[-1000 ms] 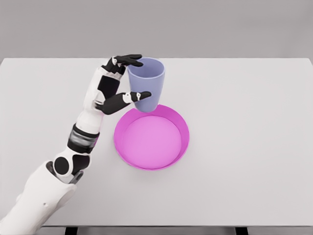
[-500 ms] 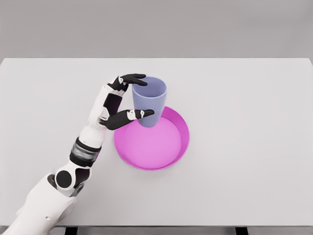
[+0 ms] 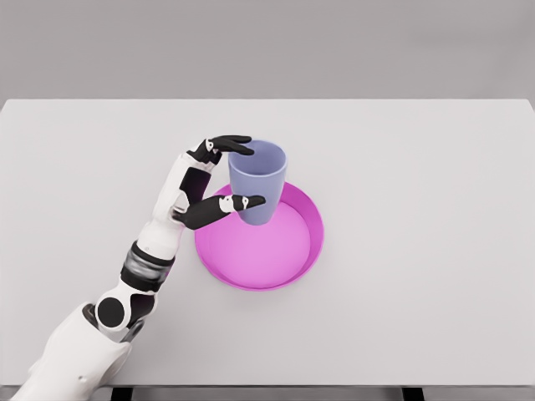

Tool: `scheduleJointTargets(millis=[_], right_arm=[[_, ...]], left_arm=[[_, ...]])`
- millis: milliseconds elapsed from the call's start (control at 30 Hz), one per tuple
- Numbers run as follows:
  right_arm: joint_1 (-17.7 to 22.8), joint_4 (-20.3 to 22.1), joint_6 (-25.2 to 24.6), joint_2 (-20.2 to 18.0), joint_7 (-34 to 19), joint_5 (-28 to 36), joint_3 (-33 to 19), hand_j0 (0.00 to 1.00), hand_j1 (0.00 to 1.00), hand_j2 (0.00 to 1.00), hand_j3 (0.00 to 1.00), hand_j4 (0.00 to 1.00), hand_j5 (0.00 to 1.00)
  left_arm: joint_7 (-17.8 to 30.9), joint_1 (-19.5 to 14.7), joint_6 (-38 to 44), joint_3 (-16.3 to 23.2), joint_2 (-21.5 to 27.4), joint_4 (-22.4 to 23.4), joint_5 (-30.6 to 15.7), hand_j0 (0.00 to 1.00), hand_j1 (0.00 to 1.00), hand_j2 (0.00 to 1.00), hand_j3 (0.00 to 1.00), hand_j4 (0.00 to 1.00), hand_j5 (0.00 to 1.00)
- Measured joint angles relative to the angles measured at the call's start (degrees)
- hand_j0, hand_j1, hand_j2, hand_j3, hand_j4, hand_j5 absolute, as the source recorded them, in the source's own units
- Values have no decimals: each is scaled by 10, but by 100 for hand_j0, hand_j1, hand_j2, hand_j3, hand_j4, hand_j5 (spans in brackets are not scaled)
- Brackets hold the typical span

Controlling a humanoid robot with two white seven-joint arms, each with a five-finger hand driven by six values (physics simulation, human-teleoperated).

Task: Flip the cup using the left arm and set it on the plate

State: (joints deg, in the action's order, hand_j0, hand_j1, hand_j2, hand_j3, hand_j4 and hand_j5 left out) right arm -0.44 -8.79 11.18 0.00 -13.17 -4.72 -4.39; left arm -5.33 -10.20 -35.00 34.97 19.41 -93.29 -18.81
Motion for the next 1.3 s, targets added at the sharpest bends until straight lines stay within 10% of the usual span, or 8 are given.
scheduleJointTargets(millis=[1300], right_arm=[[0,0,0,0,0,0,0,100,100,100,100,100,100]], left_arm=[[0,-6,0,-1,-4,5,11,93,93,93,93,93,93]])
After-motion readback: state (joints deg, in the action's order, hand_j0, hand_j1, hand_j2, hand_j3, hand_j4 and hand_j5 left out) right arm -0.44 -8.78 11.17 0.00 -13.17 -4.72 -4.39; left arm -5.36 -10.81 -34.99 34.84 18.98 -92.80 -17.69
